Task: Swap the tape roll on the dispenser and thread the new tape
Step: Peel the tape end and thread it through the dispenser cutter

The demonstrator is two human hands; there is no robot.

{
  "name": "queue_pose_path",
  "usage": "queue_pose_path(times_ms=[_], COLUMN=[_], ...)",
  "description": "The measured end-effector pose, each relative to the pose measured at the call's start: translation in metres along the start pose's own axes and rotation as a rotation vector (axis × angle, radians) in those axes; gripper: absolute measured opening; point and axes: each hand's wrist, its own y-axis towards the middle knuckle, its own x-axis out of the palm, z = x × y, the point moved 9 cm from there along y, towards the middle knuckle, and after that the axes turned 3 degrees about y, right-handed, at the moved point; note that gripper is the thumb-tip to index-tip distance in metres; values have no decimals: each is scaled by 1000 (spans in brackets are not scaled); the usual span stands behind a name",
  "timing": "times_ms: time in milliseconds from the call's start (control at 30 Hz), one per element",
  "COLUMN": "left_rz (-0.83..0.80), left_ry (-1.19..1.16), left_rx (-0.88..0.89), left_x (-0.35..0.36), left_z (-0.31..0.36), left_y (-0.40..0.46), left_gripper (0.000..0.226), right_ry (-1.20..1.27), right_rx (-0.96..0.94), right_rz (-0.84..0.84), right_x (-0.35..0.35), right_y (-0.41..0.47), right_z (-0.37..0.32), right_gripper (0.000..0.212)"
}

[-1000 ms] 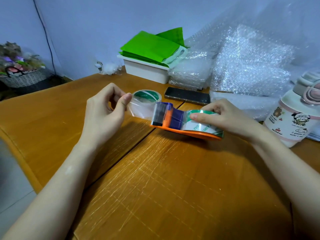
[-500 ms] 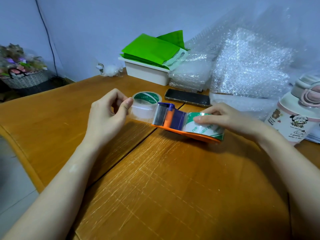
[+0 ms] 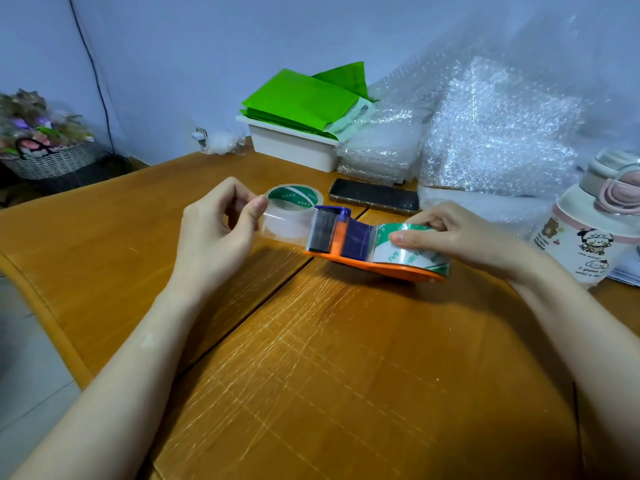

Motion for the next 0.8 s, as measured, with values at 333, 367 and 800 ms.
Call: queue_pose_path(times_ms=[333,367,800], left_rz=[62,67,-7], left_ry=[24,26,-24], left_rx=[34,42,-29], left_x=[-7,-7,6], left_z=[2,3,-2], left_y=[0,0,-1], left_gripper=[19,19,22], right_ry=[-100,-106,-17], right_rx=[-11,-12,-6], right_rz=[132,144,180], right_x=[-6,-7,-12], right_y=[3,3,0], right_z=[4,4,13], right_gripper=[42,44,35])
